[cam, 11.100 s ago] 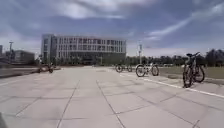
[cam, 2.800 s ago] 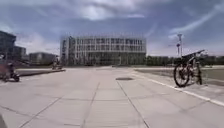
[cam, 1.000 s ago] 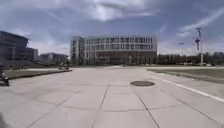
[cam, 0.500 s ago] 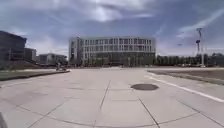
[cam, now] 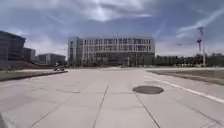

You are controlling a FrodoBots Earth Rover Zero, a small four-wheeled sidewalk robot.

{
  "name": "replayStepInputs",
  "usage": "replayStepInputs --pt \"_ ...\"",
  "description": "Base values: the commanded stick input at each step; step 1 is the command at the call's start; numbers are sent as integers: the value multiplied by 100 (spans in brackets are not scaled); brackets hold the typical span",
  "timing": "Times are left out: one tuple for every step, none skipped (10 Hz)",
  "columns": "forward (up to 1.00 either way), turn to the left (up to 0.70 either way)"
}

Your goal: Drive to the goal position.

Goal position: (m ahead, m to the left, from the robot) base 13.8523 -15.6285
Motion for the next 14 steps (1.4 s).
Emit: replayStepInputs --pt "70 -9" --pt "70 -8" --pt "70 -1" --pt "70 0" --pt "70 0" --pt "70 0" --pt "70 0" --pt "70 0" --pt "70 0" --pt "70 0" --pt "70 0" --pt "70 0" --pt "70 0" --pt "70 0"
